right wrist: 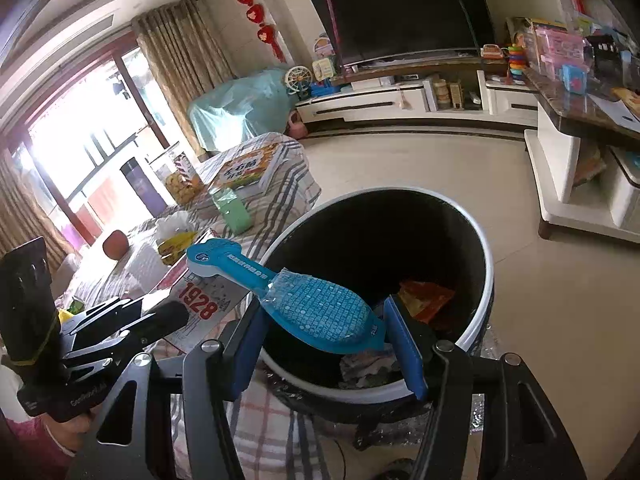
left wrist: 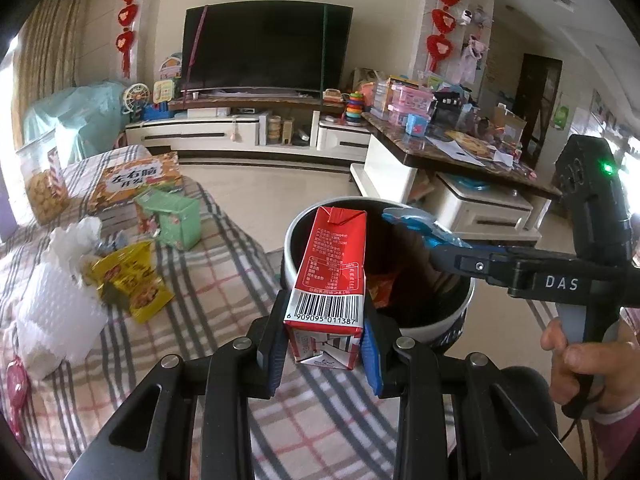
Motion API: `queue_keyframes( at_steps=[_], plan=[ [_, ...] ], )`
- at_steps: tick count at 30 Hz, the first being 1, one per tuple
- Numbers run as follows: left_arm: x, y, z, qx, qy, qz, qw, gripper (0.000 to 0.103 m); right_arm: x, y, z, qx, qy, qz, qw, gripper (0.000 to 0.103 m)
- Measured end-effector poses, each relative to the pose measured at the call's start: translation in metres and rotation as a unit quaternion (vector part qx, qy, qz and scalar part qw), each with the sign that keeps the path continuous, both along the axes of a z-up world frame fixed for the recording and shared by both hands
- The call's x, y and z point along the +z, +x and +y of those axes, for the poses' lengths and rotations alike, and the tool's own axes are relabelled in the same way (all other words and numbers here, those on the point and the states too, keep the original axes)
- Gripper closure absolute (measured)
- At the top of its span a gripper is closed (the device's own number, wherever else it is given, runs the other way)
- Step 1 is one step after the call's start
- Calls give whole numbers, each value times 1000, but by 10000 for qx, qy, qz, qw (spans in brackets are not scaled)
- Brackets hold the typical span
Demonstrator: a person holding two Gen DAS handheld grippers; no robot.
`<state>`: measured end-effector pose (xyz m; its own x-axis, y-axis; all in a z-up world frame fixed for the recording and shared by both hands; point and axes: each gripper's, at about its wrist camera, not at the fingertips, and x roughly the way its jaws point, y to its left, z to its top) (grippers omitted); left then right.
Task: Collect trash
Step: 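Carry the carton and brush over the bin and open both grippers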
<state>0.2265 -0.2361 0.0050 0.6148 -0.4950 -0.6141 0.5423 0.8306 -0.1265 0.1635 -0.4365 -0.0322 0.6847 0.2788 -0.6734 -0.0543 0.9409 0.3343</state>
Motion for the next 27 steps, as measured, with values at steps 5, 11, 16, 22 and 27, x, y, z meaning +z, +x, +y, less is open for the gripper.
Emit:
queue_keyframes(
  at_steps=[5, 11, 16, 22, 27],
  plan=[
    [-1, 8, -11, -42, 23, -8, 10000, 73, -2, 5, -7, -68, 0, 45, 10000, 43],
    [-4, 15, -22, -48, 78, 38, 10000, 73, -7, 13, -13, -96, -23, 148, 9998, 43],
    [-4, 23, -31, -56, 141, 52, 9999, 73, -11, 19, -17, -107, -24, 228, 9997, 43],
    [-5, 30, -40, -48, 186, 94, 9998, 73, -13, 27, -21, -135, -68, 311, 9994, 43],
    [-6, 34, -46, -85, 157, 189, 9997, 72, -14, 31, -23, -163, -56, 375, 9991, 43]
  ],
)
